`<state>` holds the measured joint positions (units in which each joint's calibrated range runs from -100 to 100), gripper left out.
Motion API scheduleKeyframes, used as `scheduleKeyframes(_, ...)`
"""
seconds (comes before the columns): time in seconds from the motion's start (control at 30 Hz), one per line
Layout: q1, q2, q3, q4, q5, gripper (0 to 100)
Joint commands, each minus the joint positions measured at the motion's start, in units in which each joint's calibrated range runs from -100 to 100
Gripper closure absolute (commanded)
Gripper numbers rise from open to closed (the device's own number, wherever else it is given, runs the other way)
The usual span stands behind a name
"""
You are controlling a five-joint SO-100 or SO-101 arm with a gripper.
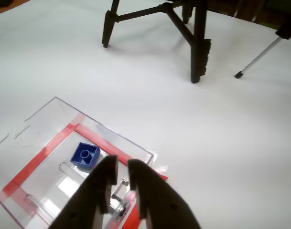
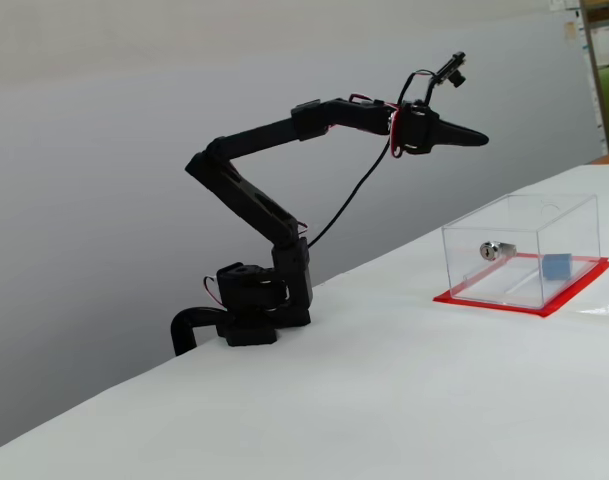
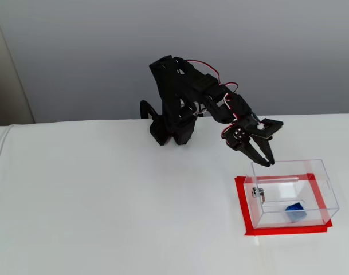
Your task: Pick the blue lego brick and place it into the transparent box
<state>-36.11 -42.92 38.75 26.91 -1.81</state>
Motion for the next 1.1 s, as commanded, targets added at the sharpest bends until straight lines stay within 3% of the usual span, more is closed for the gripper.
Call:
scheduleKeyframes(0.0,7.39,-9.31,3.12,-0.54,0.24,97)
scheduleKeyframes(0.23,19.73,-23.06,14.33,-0.54,0.24,98)
scheduleKeyframes(0.63,32.67,-48.26,35.85,-0.45,0.61,98)
scheduleKeyframes(1.07,41.77,-56.83,55.56,-0.36,1.49,98)
